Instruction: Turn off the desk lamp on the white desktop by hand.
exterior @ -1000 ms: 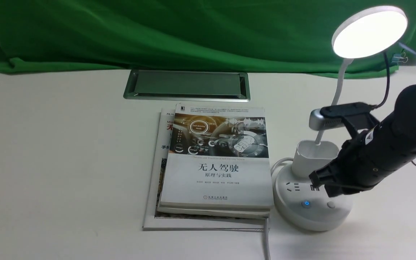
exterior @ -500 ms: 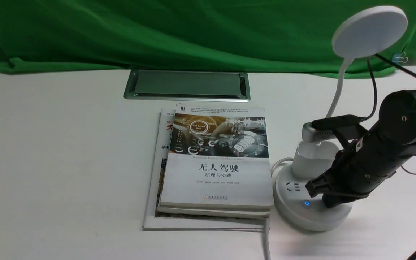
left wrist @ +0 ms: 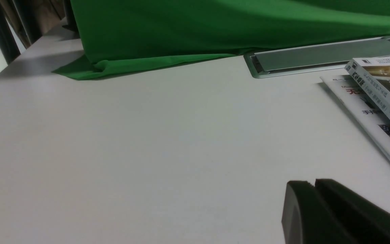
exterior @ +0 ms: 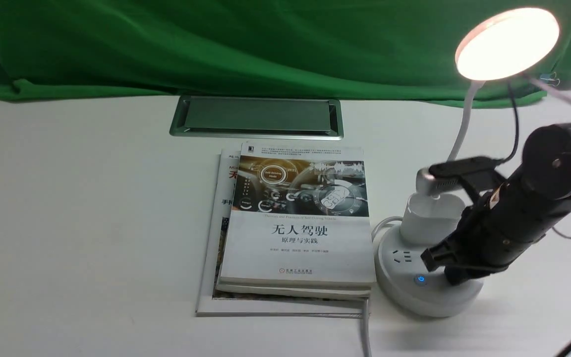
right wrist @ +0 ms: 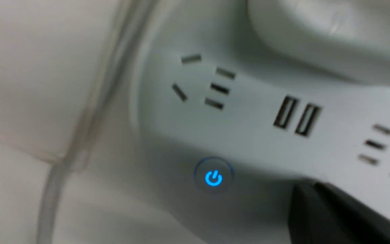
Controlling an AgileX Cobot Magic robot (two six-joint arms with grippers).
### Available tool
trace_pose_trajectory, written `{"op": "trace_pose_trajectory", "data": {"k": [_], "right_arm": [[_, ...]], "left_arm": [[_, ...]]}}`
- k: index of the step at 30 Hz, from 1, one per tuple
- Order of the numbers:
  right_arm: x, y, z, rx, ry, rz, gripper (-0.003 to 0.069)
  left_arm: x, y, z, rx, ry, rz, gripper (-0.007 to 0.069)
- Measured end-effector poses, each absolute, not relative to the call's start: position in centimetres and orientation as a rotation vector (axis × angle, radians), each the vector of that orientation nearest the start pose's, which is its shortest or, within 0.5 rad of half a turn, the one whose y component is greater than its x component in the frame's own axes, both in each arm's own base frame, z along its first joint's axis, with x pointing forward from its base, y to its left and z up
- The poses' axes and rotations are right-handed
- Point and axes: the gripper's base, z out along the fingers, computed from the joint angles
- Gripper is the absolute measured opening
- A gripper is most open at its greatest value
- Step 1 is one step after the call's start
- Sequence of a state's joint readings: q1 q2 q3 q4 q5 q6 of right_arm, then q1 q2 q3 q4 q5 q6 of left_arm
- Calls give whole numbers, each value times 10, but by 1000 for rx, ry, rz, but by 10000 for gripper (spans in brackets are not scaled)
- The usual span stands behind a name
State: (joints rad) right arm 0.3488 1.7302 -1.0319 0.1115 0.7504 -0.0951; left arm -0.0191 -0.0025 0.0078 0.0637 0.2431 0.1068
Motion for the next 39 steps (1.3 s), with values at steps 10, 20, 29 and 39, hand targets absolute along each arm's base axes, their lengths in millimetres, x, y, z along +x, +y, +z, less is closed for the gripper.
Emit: {"op": "trace_pose_trajectory", "data": {"k": [10, 20, 29, 39], "right_arm": [[293, 114, 195, -545, 2855, 162, 36], [209, 86, 257, -457, 2661, 220, 36], [146, 63, 299, -415, 2436, 273, 38], [108, 44, 330, -409, 2088, 250, 46]], "left_arm": [[55, 0, 189, 151, 1726, 123, 20], [55, 0, 189, 152, 1726, 124, 20], [55, 0, 189, 152, 1726, 124, 20], [55, 0, 189, 152, 1726, 124, 20]]}}
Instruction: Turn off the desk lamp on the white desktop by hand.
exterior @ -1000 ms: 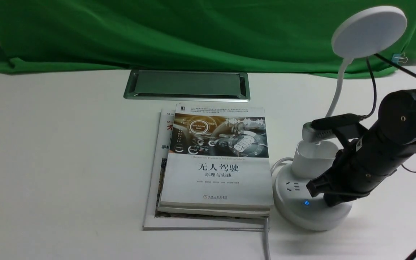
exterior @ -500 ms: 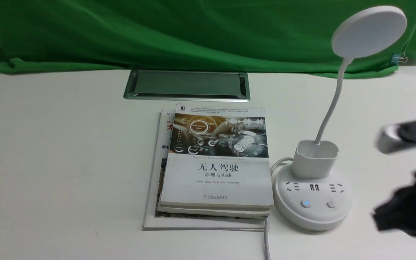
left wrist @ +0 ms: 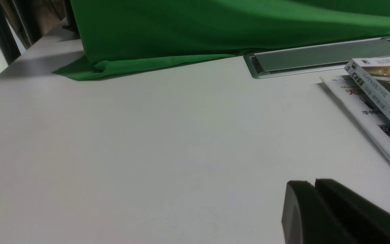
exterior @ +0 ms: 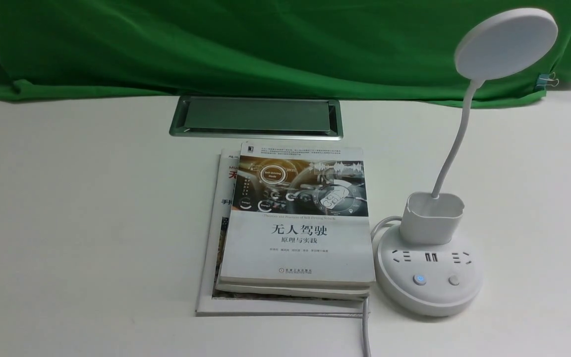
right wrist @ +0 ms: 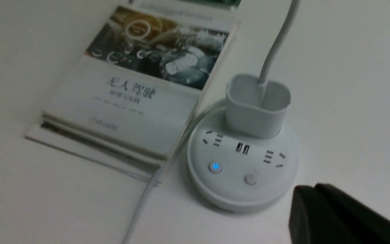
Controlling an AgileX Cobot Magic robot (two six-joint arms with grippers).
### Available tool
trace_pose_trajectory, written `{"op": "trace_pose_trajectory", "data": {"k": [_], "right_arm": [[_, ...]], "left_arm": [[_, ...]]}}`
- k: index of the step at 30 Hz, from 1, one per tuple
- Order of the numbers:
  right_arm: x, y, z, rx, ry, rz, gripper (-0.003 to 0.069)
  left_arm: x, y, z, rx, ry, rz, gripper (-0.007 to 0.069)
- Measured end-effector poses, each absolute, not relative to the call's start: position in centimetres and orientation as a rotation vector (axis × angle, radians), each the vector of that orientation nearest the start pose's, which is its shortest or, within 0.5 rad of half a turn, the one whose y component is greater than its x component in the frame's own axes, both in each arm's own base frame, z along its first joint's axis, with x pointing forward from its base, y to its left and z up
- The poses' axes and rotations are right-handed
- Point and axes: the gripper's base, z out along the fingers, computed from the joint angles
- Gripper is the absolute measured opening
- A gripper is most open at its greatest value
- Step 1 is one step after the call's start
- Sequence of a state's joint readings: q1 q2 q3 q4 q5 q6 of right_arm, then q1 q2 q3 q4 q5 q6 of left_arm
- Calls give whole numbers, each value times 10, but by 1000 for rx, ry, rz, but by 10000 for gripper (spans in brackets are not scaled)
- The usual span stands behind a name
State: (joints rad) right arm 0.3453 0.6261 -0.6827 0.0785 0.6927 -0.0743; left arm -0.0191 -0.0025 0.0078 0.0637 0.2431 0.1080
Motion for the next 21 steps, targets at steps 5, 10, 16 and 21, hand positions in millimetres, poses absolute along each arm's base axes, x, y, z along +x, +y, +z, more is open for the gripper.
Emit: {"op": "trace_pose_trajectory", "data": {"k": [5, 10, 16, 21], "right_arm": [[89, 23, 300, -287, 1951, 141, 45], [72, 11, 253, -252, 1869, 25, 45], [60, 7, 206, -222, 1802, -17, 40], [57, 6, 195, -192, 1776, -18, 33]], "left_arm": [[55, 0, 189, 151, 1726, 123, 20], [55, 0, 189, 152, 1726, 124, 20], [55, 0, 189, 152, 1726, 124, 20], [55, 0, 189, 152, 1726, 124, 20]]}}
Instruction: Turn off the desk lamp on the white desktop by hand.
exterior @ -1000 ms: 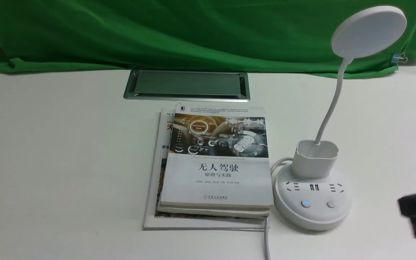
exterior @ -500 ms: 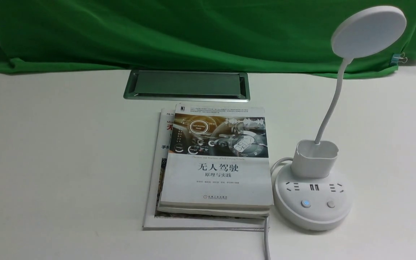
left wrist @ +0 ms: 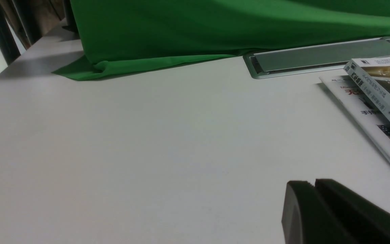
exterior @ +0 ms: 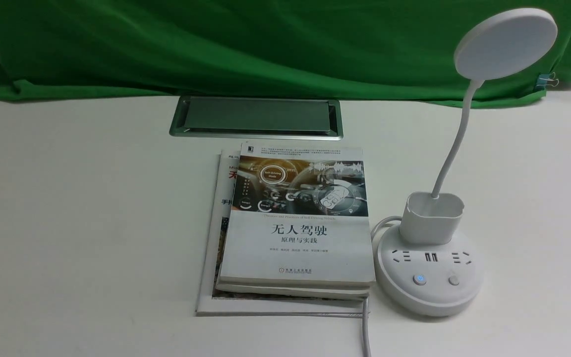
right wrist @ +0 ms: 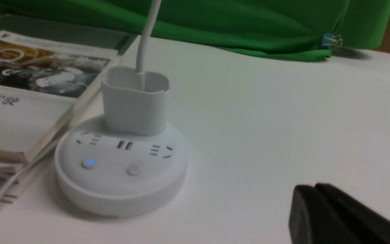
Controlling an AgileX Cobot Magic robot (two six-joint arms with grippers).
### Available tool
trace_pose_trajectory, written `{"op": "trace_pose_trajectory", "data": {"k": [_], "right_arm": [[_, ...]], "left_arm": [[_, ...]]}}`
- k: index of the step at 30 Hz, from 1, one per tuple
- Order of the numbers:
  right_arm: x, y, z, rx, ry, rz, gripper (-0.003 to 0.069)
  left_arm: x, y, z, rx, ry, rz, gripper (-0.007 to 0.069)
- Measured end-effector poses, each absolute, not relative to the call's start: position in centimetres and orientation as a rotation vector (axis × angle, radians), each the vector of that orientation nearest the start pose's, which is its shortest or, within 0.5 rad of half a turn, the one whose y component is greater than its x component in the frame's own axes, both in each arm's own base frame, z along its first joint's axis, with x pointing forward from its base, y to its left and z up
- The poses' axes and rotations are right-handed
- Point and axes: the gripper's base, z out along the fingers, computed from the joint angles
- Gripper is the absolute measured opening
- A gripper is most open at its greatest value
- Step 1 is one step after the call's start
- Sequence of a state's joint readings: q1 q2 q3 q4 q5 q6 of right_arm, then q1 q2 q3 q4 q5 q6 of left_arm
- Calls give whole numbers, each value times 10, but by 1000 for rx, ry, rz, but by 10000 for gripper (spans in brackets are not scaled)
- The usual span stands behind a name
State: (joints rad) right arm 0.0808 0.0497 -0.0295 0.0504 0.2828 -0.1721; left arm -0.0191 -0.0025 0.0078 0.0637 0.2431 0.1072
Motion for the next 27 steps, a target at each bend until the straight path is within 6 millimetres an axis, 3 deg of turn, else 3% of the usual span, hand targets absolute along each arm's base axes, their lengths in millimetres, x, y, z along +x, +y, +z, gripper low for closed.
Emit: {"op": "trace_pose_trajectory", "data": {"k": [4, 27], "right_arm": [[56, 5, 186, -174, 1772, -17, 33], [55, 5, 189, -159, 1724, -12, 36]], "left_arm": [[55, 0, 189, 152, 1726, 124, 20], [55, 0, 189, 152, 1726, 124, 20]]}}
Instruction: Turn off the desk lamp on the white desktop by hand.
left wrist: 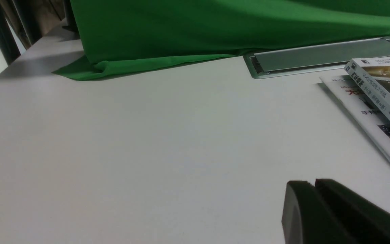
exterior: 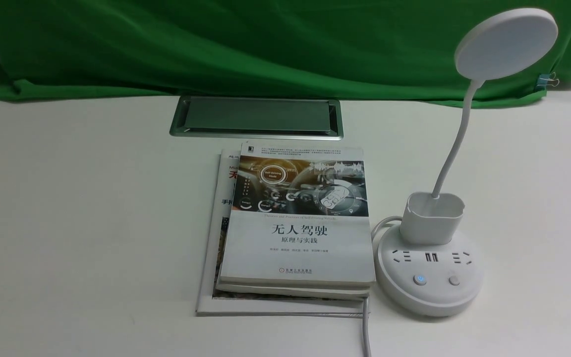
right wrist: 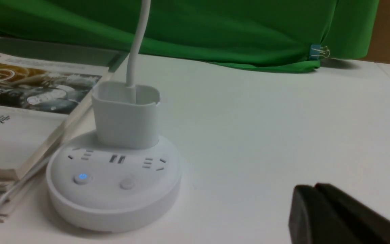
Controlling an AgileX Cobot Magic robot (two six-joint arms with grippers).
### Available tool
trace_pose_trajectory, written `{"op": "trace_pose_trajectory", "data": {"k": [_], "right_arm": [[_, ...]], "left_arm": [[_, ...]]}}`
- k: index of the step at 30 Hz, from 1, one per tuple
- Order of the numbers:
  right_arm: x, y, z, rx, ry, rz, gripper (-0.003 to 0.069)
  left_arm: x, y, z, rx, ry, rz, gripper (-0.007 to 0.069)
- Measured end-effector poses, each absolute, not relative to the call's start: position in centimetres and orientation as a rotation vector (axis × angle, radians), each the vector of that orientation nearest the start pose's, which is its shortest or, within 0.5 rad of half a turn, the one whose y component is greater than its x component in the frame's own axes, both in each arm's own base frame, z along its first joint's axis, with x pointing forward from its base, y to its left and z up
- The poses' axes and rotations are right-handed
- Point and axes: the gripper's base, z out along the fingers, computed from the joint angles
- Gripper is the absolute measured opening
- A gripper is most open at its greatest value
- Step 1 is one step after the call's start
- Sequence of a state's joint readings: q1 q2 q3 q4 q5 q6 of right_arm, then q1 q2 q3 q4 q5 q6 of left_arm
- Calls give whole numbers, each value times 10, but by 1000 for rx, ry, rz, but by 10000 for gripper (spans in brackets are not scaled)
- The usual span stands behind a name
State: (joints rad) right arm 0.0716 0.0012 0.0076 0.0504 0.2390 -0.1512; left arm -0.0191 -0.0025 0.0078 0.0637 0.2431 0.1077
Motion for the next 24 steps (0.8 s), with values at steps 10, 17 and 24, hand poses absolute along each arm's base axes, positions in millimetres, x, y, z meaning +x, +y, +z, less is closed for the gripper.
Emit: {"op": "trace_pose_trajectory", "data": {"k": [10, 17, 24], "right_arm": [[55, 5, 189, -159, 1724, -12, 39], [56, 5, 189, -159, 1723, -12, 50], [56, 5, 189, -159, 1723, -12, 55]], "left_arm": [[55, 0, 189, 151, 1726, 123, 20], [55, 0, 189, 152, 1726, 124, 20], [55, 0, 189, 152, 1726, 124, 20]]}}
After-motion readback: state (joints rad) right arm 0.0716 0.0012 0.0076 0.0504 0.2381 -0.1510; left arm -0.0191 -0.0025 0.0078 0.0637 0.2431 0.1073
